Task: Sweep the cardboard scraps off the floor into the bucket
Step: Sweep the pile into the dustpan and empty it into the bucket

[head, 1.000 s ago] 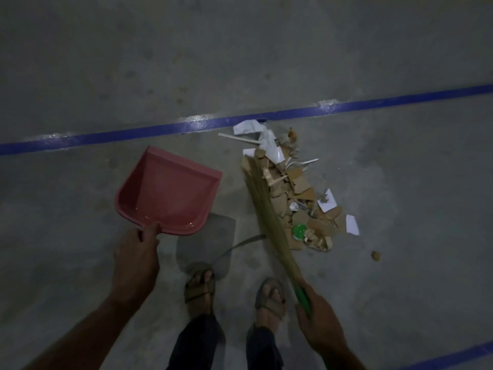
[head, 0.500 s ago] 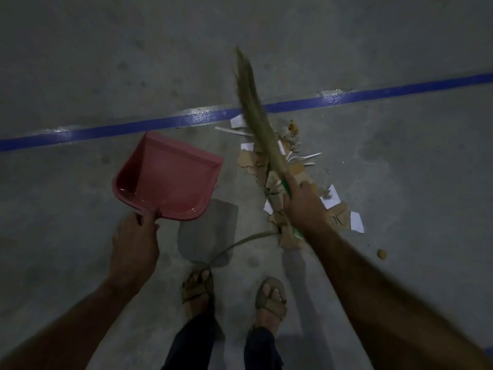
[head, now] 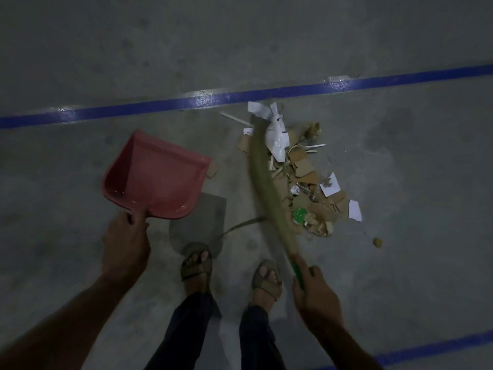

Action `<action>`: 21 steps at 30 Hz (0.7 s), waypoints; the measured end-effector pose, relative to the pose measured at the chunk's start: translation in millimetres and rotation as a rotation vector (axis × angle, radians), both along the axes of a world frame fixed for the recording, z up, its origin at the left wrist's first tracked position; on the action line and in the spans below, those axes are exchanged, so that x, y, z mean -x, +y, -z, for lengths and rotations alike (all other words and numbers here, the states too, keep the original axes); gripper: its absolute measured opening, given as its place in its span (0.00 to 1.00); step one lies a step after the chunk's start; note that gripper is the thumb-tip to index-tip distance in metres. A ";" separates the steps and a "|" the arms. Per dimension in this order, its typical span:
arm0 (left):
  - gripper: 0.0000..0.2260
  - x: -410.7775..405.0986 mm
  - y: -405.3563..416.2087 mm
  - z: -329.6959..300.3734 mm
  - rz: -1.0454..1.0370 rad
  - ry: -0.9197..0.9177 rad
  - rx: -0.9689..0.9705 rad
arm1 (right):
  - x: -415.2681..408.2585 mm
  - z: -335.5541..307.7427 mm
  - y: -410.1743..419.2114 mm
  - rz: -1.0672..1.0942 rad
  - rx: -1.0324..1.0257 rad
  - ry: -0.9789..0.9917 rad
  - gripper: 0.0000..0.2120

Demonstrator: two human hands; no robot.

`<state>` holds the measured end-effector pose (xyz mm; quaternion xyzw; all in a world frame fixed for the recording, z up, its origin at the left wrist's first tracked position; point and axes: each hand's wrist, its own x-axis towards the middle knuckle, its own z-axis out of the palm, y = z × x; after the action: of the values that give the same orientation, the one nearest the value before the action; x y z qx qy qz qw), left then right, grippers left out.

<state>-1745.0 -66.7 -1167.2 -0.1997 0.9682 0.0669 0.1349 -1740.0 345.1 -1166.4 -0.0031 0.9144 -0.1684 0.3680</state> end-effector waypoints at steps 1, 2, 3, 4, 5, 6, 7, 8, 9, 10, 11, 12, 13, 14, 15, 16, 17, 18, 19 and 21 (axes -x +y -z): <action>0.16 -7.8 1.7 -0.6 -0.010 -0.010 0.007 | -8.3 1.8 -8.2 -0.056 0.037 -0.014 0.27; 0.17 -15.7 3.5 -1.1 -0.020 -0.030 0.018 | -11.5 8.2 -18.2 -0.117 0.065 -0.023 0.28; 0.17 -23.8 5.0 -1.0 -0.031 -0.052 0.029 | -11.5 19.1 -30.2 -0.184 0.074 -0.033 0.28; 0.17 -31.4 6.8 -1.4 -0.037 -0.071 0.038 | -8.7 30.7 -44.7 -0.244 0.077 -0.032 0.28; 0.18 -39.1 9.1 -1.1 -0.036 -0.085 0.045 | -4.6 42.6 -58.2 -0.302 0.064 -0.038 0.28; 0.18 -46.7 12.1 -1.0 -0.035 -0.097 0.049 | 1.7 53.1 -69.7 -0.347 0.041 -0.042 0.29; 0.19 -53.8 15.5 -0.4 -0.029 -0.105 0.046 | 10.3 61.0 -77.7 -0.356 0.006 -0.057 0.29; 0.19 -59.8 19.6 -0.4 -0.018 -0.109 0.041 | 19.9 66.5 -80.0 -0.333 -0.035 -0.090 0.30; 0.20 -66.3 23.3 1.7 -0.002 -0.106 0.031 | 29.1 68.0 -76.7 -0.291 -0.075 -0.128 0.30; 0.19 -72.1 28.4 2.3 0.011 -0.100 0.023 | 35.8 65.4 -68.3 -0.241 -0.102 -0.152 0.28; 0.18 -77.0 34.1 2.7 0.021 -0.094 0.019 | 39.3 59.6 -54.9 -0.196 -0.115 -0.155 0.27; 0.17 -81.8 40.4 2.7 0.038 -0.099 0.024 | 40.0 51.3 -38.3 -0.163 -0.119 -0.138 0.26; 0.18 -86.9 47.2 3.5 0.061 -0.107 0.028 | 37.2 43.6 -19.7 -0.150 -0.121 -0.115 0.26; 0.21 -92.5 55.2 3.7 0.091 -0.124 0.028 | 32.3 34.8 -0.2 -0.144 -0.122 -0.080 0.27; 0.23 -99.1 64.5 4.8 0.116 -0.141 0.030 | 25.3 26.6 19.3 -0.142 -0.124 -0.042 0.27; 0.25 -106.1 74.4 5.5 0.131 -0.157 0.035 | 17.0 19.1 36.6 -0.147 -0.128 -0.005 0.27; 0.26 -112.7 83.9 5.3 0.141 -0.165 0.044 | 7.5 13.0 51.7 -0.159 -0.128 0.029 0.27; 0.26 -118.7 93.5 2.7 0.135 -0.158 0.049 | -4.5 7.3 65.1 -0.174 -0.123 0.052 0.27; 0.25 -126.8 100.7 2.4 0.119 -0.148 0.046 | -19.1 3.5 76.1 -0.194 -0.115 0.065 0.27; 0.24 -144.5 111.0 -2.3 0.054 -0.145 0.032 | -54.4 -1.1 87.4 -0.269 -0.084 0.034 0.27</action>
<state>-1600.5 44.3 -1164.9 -0.1801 0.9618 0.0331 0.2034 -1685.5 432.6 -1165.3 -0.1132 0.9180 -0.0790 0.3718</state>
